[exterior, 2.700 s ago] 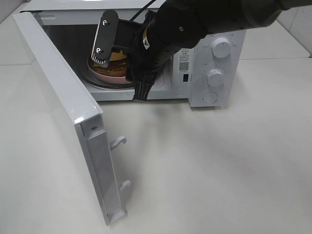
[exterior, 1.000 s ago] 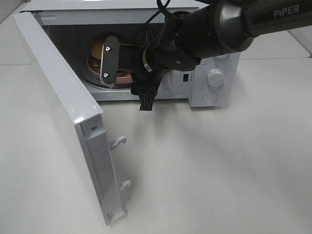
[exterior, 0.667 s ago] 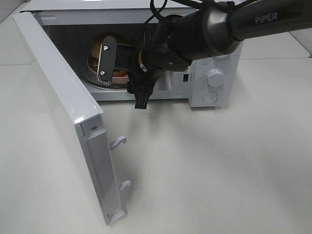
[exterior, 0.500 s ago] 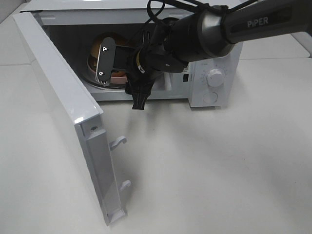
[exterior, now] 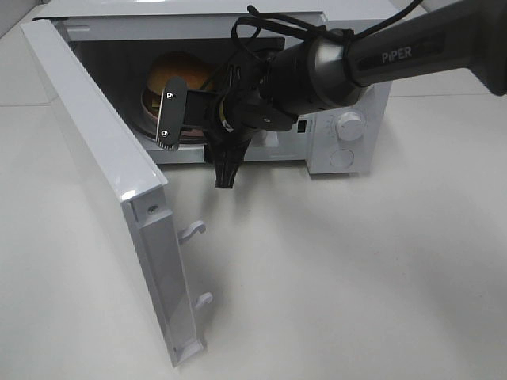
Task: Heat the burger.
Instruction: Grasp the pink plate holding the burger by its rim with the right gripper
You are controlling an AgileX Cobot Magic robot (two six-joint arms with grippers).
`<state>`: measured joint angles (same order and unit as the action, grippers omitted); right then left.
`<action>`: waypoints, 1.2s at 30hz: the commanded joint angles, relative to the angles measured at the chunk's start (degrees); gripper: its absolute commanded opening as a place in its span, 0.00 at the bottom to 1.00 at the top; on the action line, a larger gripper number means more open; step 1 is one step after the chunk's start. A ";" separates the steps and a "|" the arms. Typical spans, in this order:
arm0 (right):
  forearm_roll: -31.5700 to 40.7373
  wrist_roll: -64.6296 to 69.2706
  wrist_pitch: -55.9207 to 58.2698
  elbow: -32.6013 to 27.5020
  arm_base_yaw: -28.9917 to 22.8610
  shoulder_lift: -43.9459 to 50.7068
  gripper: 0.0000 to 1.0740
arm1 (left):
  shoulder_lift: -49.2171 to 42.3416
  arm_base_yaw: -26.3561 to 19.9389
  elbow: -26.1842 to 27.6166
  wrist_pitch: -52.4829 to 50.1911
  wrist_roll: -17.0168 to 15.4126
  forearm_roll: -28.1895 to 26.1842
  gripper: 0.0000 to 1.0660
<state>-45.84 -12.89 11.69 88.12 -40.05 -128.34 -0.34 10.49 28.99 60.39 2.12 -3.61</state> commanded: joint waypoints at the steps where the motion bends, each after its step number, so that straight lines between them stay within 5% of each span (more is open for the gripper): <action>1: 0.17 1.49 0.46 0.11 0.17 -1.20 0.44 | -1.15 -0.11 -0.17 -0.74 0.00 -0.23 0.00; 10: 0.17 1.49 2.86 0.17 0.17 -1.20 0.13 | -1.15 -0.11 -0.17 -0.74 0.00 -0.23 0.00; 16: 0.06 1.49 3.21 0.17 0.17 -1.20 0.02 | -1.15 -0.11 -0.17 -0.74 0.00 -0.23 0.00; 36: 1.49 -3.50 4.30 0.06 0.11 2.35 0.00 | -1.15 -0.11 -0.17 -0.74 0.00 -0.23 0.00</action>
<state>-45.32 -15.64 14.61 88.64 -40.05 -126.45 -0.34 10.49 28.99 60.39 2.12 -3.61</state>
